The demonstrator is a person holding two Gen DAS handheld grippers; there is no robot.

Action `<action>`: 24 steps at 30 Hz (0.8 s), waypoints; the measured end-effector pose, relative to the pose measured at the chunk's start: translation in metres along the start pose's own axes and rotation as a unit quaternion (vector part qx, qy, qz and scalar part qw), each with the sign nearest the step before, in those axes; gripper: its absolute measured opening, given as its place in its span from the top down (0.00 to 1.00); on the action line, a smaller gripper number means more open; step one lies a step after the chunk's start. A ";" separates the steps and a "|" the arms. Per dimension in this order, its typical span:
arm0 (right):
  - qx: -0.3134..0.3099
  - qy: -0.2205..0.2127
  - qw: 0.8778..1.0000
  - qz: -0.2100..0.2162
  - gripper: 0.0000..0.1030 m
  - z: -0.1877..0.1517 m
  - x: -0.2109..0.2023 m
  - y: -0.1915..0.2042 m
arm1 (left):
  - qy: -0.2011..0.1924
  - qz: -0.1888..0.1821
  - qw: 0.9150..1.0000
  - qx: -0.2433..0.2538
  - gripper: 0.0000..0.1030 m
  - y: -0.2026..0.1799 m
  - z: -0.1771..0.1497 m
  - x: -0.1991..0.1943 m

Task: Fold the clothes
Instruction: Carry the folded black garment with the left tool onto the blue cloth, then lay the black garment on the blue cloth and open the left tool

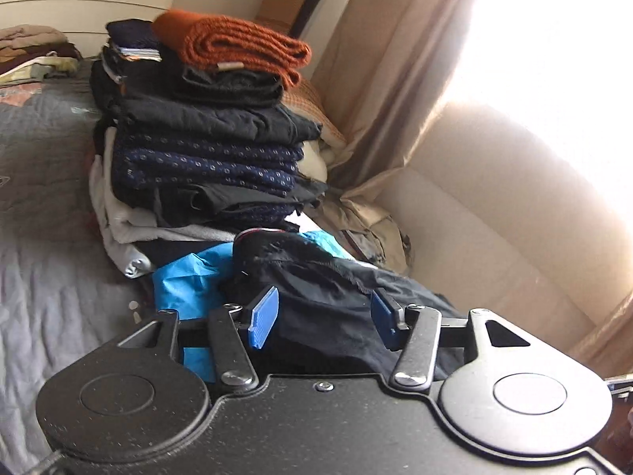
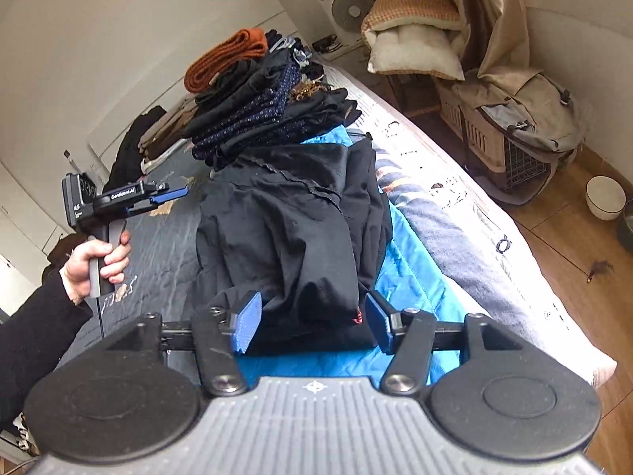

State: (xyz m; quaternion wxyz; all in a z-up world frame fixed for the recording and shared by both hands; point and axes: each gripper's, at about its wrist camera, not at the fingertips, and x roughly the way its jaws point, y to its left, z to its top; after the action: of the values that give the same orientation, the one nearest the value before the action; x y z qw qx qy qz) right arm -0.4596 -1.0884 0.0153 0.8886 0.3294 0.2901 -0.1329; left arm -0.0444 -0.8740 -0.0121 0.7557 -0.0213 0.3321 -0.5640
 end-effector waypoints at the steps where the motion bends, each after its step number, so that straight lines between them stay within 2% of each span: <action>1: 0.006 -0.008 1.000 0.002 0.44 -0.005 -0.006 0.003 | -0.006 -0.004 1.000 -0.006 0.50 -0.009 -0.001 -0.015; 5: 0.025 -0.037 0.999 0.018 0.44 -0.027 -0.030 0.015 | -0.012 -0.006 0.999 0.041 0.48 -0.067 -0.021 -0.063; 8: 0.023 -0.056 0.998 0.018 0.43 -0.045 -0.040 0.031 | -0.026 -0.008 0.999 0.044 0.47 -0.093 -0.050 -0.102; 13: 0.001 -0.067 0.998 0.002 0.42 -0.058 -0.046 0.058 | -0.041 0.046 0.997 0.055 0.42 -0.132 -0.096 -0.150; 17: -0.025 -0.082 0.996 -0.010 0.41 -0.065 -0.058 0.076 | -0.051 0.082 0.991 0.097 0.41 -0.160 -0.127 -0.168; 24: -0.080 -0.090 0.992 -0.030 0.40 -0.072 -0.073 0.104 | -0.061 0.112 0.986 0.103 0.40 -0.197 -0.163 -0.187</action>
State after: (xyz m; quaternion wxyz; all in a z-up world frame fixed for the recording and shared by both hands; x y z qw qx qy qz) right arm -0.5046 -0.9598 0.0677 0.9303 0.2349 0.2284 -0.1646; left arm -0.3221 -0.7280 0.0305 0.8312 0.0598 0.2253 -0.5048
